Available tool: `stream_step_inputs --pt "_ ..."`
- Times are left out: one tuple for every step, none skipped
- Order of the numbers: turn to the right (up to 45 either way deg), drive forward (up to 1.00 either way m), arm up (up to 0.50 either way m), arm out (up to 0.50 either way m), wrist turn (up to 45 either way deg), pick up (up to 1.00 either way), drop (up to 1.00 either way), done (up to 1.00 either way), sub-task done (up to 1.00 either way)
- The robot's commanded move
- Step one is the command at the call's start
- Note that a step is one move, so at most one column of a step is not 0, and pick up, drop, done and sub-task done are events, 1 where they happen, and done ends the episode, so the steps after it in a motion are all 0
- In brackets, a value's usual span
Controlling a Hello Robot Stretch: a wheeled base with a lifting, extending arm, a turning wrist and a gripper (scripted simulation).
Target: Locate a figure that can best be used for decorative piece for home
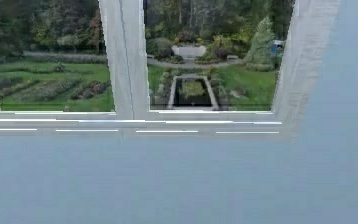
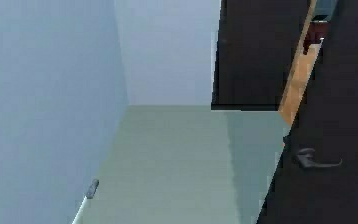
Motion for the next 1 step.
stream_step_inputs --pt "0.0 0.15 0.0 0.0 0.0 0.0 0.0 0.0 0.0"
